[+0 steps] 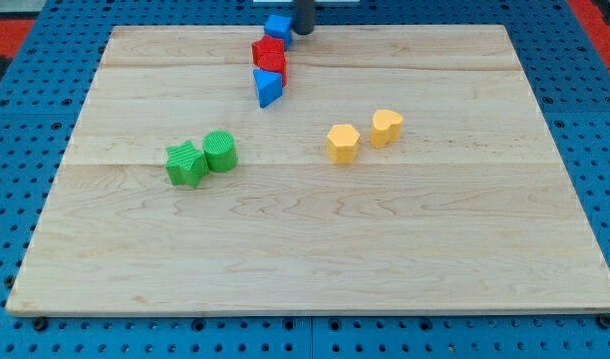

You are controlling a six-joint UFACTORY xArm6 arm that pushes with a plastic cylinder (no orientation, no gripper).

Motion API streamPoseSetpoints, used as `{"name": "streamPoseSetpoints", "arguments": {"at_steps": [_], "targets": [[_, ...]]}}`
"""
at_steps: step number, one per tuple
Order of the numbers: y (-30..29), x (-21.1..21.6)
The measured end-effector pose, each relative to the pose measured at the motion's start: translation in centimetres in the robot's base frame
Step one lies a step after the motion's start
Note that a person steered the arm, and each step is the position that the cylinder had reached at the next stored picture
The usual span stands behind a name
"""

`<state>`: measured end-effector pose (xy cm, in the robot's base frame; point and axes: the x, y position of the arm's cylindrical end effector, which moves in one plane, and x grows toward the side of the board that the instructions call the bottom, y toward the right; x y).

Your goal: Slightly push the yellow heart downwards

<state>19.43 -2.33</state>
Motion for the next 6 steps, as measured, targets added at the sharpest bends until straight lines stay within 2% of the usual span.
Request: {"name": "streamPoseSetpoints", "arguments": {"at_steps": [2,3,4,5,6], "targets": [[-0.6,-0.1],[9.1,3.3],[14.0,12.2],[11.3,15.6],[11.2,18.9]]}}
